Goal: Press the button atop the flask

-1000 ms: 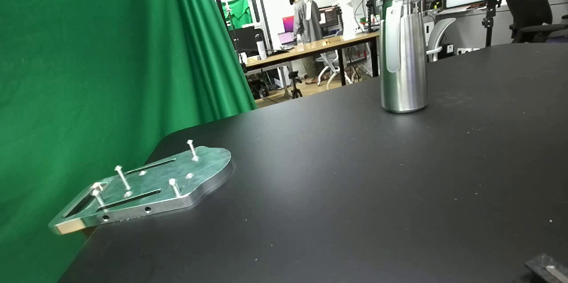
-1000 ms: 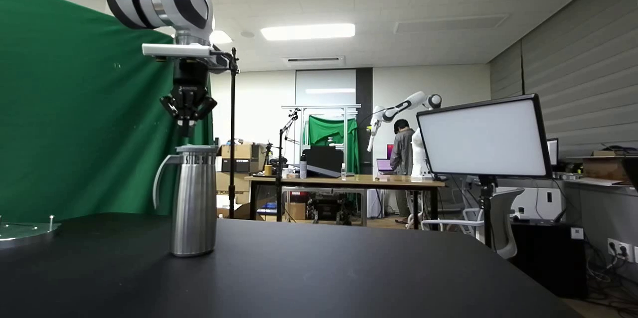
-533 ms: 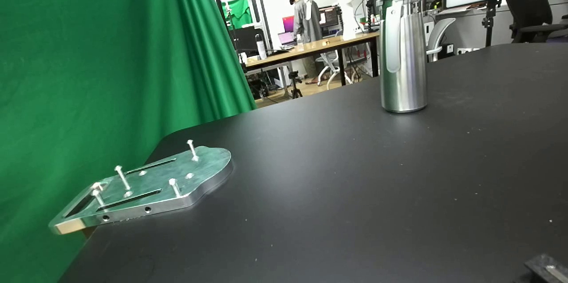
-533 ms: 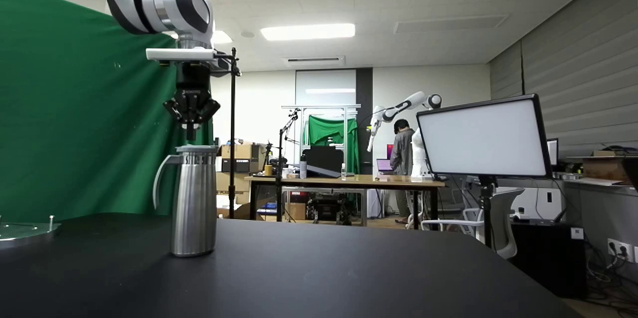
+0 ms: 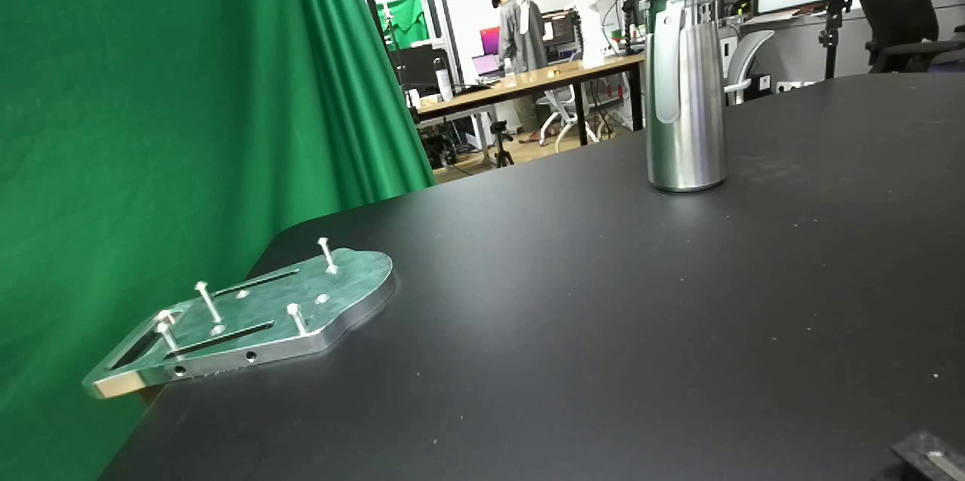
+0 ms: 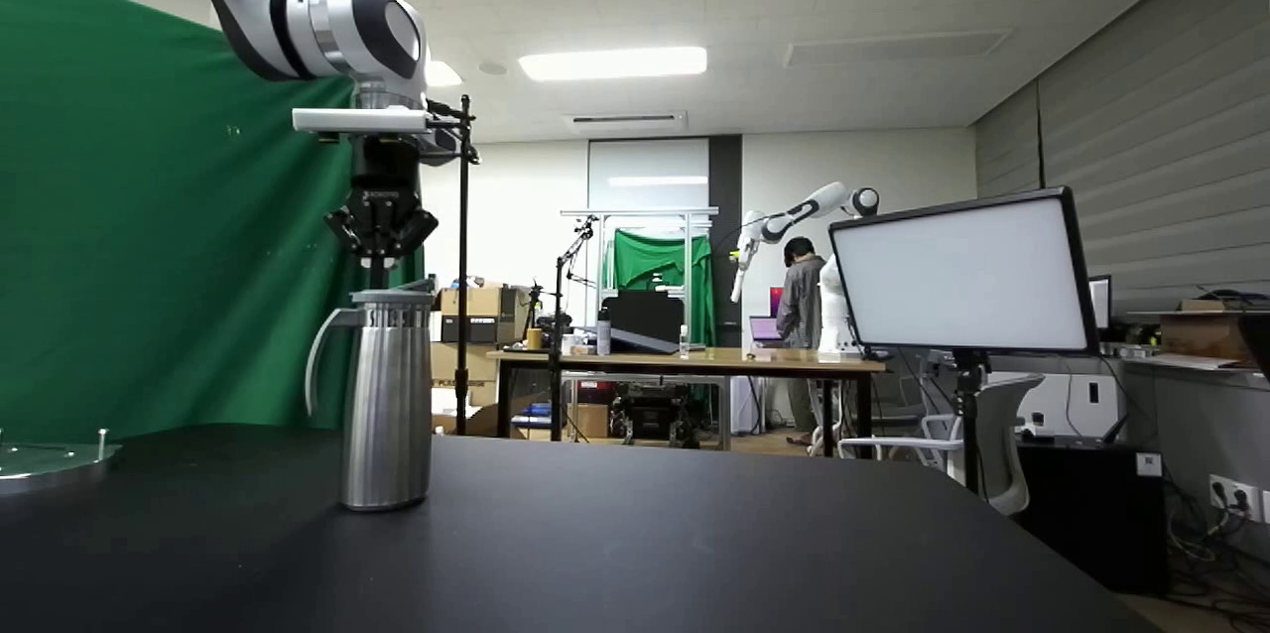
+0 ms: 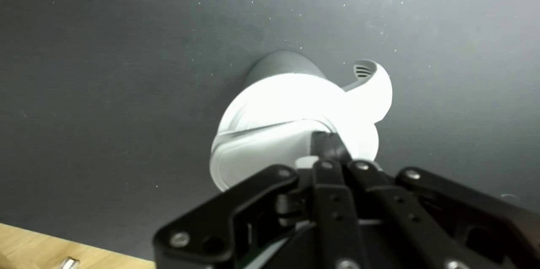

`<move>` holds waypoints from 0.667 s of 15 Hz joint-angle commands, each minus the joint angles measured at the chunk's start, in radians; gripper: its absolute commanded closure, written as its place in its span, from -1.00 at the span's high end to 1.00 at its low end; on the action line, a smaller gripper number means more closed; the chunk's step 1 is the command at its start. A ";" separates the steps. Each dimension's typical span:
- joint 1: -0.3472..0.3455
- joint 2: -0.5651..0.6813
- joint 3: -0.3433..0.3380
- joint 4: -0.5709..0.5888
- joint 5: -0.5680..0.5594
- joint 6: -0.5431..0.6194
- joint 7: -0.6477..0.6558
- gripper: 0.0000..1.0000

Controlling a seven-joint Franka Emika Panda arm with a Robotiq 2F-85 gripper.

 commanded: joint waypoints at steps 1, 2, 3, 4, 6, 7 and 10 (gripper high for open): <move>-0.001 0.026 -0.002 0.032 -0.013 -0.031 0.023 -1.00; -0.001 0.021 -0.001 0.035 -0.008 -0.036 0.018 -1.00; -0.001 0.014 0.000 0.038 -0.007 -0.039 0.016 -1.00; -0.001 0.003 0.001 0.044 -0.003 -0.049 0.012 -1.00; -0.002 -0.015 0.003 0.062 0.001 -0.096 0.003 -1.00; -0.002 -0.022 0.004 0.072 0.004 -0.119 -0.002 -1.00; -0.003 -0.053 0.002 0.087 -0.006 -0.179 0.001 -0.48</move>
